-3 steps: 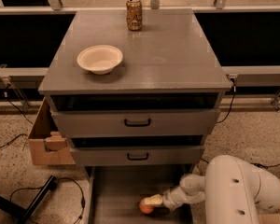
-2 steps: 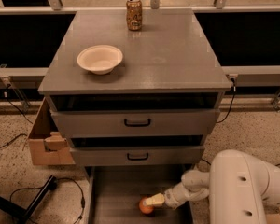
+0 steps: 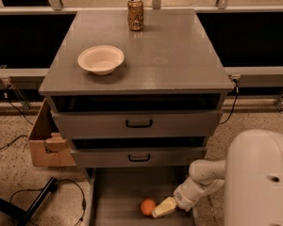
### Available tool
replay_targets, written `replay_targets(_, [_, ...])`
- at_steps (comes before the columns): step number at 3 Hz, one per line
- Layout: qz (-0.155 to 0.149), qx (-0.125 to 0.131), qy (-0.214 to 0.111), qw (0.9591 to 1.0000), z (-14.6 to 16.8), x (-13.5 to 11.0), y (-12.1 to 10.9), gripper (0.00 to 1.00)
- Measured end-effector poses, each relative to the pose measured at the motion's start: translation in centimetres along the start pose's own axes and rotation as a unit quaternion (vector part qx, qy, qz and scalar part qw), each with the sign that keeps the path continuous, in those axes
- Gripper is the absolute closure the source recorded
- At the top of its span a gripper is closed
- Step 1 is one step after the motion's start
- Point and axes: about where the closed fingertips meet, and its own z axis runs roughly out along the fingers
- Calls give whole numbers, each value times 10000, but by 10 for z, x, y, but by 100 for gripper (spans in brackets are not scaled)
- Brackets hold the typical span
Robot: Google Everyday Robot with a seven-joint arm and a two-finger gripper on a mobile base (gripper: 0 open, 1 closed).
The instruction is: Place orange into bottom drawer
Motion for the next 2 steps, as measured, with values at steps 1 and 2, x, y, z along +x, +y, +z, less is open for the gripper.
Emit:
replay_targets(1, [-151,563,154,9982,-46,26,21,0])
replay_targets(2, [186,1161,-254,9927,-96,49,58,0])
